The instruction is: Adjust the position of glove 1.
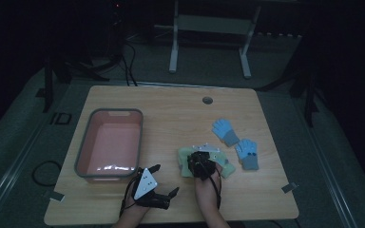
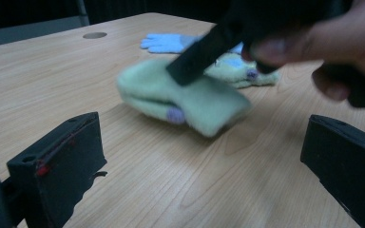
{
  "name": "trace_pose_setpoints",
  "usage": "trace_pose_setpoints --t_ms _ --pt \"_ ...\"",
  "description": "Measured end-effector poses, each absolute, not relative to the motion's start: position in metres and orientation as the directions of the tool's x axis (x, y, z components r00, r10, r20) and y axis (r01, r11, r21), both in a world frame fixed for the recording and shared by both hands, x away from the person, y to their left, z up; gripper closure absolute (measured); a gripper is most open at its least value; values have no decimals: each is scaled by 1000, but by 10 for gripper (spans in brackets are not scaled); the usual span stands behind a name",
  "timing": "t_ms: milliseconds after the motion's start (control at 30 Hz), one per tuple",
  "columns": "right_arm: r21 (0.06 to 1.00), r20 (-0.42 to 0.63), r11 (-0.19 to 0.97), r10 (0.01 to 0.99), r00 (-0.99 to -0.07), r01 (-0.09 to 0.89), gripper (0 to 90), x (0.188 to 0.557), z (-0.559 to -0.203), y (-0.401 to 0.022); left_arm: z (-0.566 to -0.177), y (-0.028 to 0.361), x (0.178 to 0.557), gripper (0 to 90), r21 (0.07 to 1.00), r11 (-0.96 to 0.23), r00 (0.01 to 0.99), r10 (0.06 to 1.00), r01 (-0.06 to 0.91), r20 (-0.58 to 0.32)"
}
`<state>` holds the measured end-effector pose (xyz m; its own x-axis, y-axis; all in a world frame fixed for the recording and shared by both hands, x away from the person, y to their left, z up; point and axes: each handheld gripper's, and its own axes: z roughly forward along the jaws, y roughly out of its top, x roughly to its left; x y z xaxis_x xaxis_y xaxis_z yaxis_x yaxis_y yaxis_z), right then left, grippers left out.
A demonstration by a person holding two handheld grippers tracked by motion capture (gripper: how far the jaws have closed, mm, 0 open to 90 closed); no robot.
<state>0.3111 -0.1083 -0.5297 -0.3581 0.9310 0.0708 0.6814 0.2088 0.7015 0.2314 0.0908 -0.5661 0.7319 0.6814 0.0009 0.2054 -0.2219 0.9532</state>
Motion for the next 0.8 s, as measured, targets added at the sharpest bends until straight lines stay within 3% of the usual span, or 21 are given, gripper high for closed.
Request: trace_pose_setpoints --t_ms 333,533,800 --pt "697 107 159 941 -320 699 837 313 -550 -110 -566 90 231 7 953 -225 735 678 202 5" --pt "704 94 220 914 -395 676 645 316 -536 -112 -566 90 231 7 953 -224 737 676 204 1" --pt "750 34 289 881 -471 595 573 325 -510 -114 -566 90 231 7 953 -224 738 675 206 -1"
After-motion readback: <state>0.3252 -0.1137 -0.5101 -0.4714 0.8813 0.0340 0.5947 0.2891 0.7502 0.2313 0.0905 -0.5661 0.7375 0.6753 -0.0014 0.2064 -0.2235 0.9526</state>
